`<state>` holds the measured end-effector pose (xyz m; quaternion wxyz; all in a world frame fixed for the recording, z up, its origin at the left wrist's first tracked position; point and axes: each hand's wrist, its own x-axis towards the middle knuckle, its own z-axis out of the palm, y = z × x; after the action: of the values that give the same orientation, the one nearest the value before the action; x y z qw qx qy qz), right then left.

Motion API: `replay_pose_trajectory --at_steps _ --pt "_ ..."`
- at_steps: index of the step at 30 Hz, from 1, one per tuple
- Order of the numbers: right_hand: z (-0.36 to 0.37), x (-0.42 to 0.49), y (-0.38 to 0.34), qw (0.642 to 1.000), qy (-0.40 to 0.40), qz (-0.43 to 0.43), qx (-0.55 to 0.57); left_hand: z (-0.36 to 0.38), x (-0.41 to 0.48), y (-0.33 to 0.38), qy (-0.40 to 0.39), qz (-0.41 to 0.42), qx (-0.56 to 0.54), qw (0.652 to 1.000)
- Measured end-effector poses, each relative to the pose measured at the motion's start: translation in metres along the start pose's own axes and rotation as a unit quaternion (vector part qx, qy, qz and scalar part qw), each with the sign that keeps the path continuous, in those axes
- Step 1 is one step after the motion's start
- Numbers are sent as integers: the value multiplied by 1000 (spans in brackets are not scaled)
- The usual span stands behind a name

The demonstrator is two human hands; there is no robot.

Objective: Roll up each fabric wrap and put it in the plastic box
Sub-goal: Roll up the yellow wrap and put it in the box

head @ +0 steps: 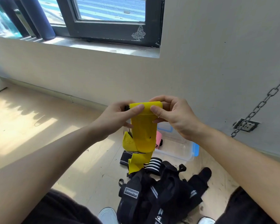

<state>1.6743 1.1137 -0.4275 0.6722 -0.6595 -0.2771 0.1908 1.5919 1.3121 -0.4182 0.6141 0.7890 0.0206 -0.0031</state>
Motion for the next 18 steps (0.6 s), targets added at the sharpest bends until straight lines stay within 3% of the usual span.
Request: replay_pose_trajectory --at_steps 10,15,18 --pt "-3 0 -1 996 -54 67 -36 1 -3 2 30 54 -11 998" --pt "-2 -2 -2 997 -53 47 -4 3 -3 -1 53 66 -7 996" --pt "-3 -2 0 998 -45 32 22 3 -2 -2 23 29 -6 999"
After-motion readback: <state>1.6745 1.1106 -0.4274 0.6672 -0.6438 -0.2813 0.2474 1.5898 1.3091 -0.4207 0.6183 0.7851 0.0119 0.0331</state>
